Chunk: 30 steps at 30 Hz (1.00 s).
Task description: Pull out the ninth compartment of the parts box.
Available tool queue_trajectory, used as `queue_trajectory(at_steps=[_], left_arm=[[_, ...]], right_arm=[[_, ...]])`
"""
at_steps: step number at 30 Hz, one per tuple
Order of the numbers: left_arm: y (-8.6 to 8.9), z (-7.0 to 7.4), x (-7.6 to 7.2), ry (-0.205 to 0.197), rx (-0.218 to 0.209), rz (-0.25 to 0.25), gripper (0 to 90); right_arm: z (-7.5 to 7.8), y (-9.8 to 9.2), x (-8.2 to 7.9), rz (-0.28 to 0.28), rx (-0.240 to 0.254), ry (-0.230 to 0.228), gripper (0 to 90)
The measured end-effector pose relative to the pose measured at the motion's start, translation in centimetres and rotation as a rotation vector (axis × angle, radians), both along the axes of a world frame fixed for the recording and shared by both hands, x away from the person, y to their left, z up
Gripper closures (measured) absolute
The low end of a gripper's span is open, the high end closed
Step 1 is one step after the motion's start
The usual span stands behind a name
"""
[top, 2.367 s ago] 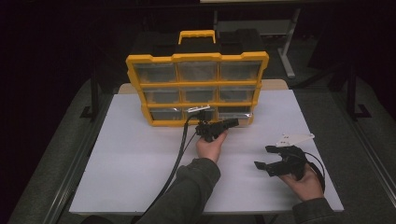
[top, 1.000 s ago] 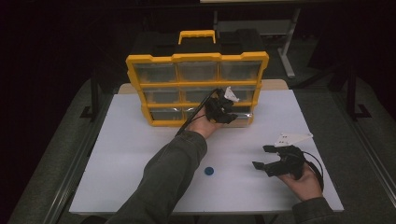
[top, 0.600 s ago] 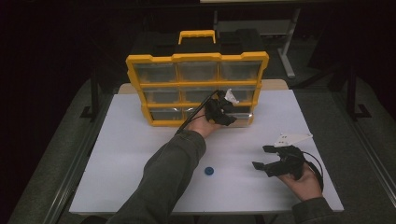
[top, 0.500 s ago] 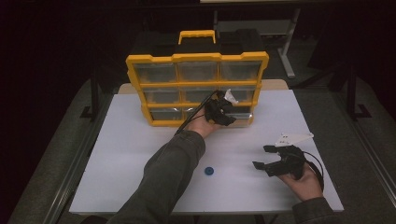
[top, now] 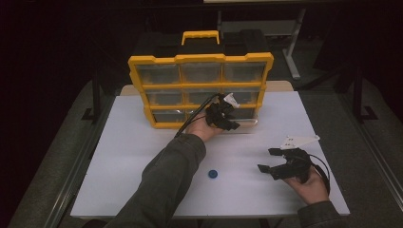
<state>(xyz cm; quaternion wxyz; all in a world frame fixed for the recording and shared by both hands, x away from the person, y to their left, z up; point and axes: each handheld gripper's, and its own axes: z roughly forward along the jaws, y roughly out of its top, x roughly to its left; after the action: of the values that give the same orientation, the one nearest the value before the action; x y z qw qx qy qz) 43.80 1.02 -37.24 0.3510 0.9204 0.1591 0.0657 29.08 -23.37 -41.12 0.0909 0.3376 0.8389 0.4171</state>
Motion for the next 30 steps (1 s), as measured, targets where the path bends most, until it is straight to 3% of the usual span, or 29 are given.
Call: queue_trajectory(at_steps=[10, 30], left_arm=[[0.3, 0.0, -0.8, 0.027, -0.027, -0.026, 67.3], [1.0, -0.2, -2.0, 0.045, -0.058, -0.054, 67.6]], right_arm=[[0.0, 0.1, -0.2, -0.002, -0.002, 0.016, 20.7], [-0.3, 0.3, -0.1, 0.014, -0.015, 0.017, 20.7]])
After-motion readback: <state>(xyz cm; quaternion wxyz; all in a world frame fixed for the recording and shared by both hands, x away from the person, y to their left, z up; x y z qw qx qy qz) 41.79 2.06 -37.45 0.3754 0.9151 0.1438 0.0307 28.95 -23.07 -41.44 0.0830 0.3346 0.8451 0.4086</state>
